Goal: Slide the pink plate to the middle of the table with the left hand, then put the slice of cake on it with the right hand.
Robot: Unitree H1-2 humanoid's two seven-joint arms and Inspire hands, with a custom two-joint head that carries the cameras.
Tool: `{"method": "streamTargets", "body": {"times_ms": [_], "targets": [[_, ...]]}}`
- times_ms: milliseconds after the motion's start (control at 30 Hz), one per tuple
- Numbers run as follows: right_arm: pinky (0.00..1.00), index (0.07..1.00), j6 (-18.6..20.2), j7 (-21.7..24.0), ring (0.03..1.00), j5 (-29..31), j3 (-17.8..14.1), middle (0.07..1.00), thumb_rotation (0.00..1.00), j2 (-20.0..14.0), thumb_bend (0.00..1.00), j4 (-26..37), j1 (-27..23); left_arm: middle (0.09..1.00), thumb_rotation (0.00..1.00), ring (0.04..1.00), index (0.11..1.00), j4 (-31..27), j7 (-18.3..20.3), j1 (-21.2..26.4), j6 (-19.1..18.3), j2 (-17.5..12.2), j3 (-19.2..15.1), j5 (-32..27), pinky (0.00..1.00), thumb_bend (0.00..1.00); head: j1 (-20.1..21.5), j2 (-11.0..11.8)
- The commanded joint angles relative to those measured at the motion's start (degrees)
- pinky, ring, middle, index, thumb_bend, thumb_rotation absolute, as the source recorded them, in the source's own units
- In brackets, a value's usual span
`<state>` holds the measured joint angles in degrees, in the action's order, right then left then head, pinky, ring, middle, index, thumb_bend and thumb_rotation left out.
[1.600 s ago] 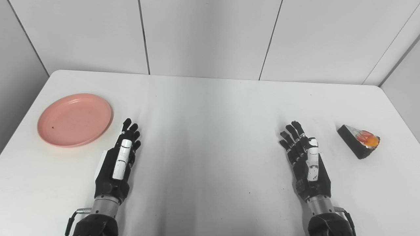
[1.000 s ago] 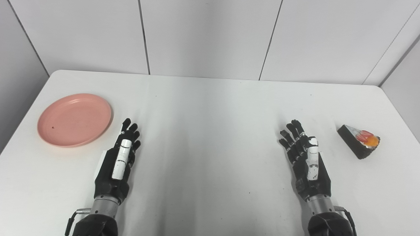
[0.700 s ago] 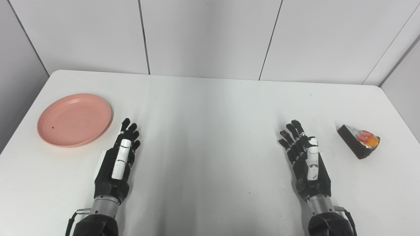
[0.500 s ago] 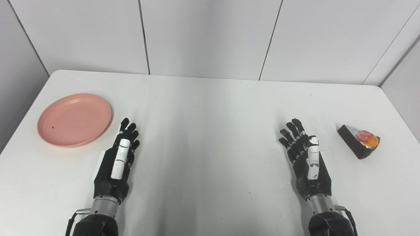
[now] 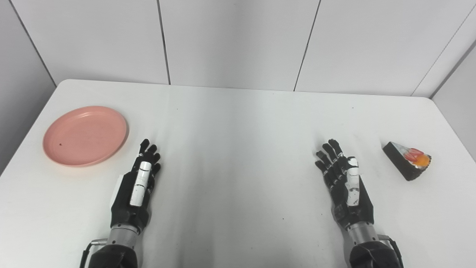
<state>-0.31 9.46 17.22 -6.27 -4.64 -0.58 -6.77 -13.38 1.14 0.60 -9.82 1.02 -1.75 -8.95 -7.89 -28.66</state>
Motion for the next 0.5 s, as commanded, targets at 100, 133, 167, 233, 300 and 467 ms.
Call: {"method": "streamTargets", "body": {"times_ms": [100,133,167,233,300,467], "targets": [[0.97,0.965,-5.5,3.3,0.944,2.1,-1.5,0.962,0.98,-2.2,0.85,-4.8,-1.5,1.000,0.85,0.988,1.000,2.9,-0.1,1.5,5.2,1.8,1.7,1.8,1.00,0.77,-4.3,2.5],[0.98,0.962,-6.2,3.8,0.946,2.5,-1.7,0.961,0.97,-2.4,0.85,-5.8,-1.7,1.000,0.85,0.988,1.000,3.4,-0.2,1.5,5.7,2.0,1.9,2.0,1.00,0.75,-4.7,2.8],[0.98,0.961,-6.8,4.2,0.946,2.9,-2.0,0.961,0.97,-2.7,0.85,-6.8,-1.8,1.000,0.85,0.988,1.000,3.9,-0.2,1.4,6.3,2.2,2.2,2.3,1.00,0.75,-5.1,3.1],[0.98,0.960,-7.5,5.0,0.943,3.7,-2.4,0.957,0.97,-2.8,0.85,-8.2,-2.0,1.000,0.86,0.993,1.000,4.8,0.0,1.3,7.3,2.5,2.6,2.6,1.00,0.73,-5.8,4.3],[0.99,0.960,-7.4,5.3,0.943,4.2,-2.6,0.957,0.97,-2.7,0.84,-8.7,-2.1,1.000,0.86,0.998,1.000,5.5,0.1,1.2,8.1,2.5,2.8,2.9,1.00,0.72,-6.0,5.2],[0.99,0.961,-6.5,5.2,0.944,4.6,-2.4,0.959,0.97,-2.4,0.83,-7.9,-1.5,1.000,0.88,0.998,1.000,6.6,0.0,1.0,9.5,2.6,3.2,3.2,1.00,0.68,-6.4,7.3]]}}
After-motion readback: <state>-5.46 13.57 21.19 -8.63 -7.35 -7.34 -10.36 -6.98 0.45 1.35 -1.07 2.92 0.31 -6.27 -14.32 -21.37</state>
